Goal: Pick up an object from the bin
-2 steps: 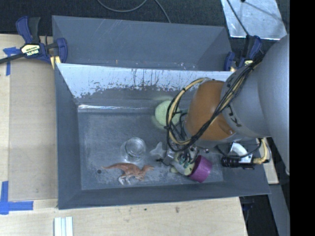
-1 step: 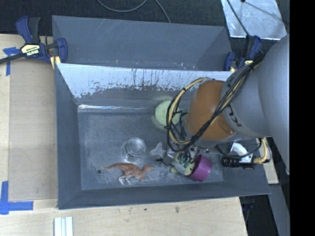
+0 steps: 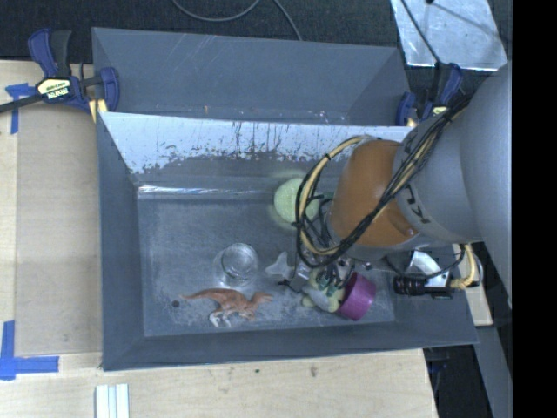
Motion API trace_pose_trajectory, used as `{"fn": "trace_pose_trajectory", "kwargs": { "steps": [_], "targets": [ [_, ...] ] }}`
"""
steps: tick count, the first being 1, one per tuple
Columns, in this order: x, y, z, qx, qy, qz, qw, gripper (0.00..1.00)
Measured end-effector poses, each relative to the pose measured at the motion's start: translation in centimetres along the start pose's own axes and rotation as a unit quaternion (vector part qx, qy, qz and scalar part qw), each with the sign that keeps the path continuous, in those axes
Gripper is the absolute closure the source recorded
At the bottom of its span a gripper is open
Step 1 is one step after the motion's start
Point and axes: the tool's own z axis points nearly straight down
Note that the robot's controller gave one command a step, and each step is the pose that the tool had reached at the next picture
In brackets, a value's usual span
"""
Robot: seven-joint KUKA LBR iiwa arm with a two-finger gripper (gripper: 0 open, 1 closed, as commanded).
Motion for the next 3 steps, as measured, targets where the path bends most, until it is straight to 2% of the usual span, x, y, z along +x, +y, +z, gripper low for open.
{"fn": "trace_pose_trajectory", "kwargs": {
  "steps": [1,3],
  "targets": [
    [0.1,-0.1,-1.0,0.002,0.0032,0.0,1.0,1.0],
    [-0.1,0.0,-3.6,0.0,0.0007,-0.001,1.0,1.0]
  ]
}}
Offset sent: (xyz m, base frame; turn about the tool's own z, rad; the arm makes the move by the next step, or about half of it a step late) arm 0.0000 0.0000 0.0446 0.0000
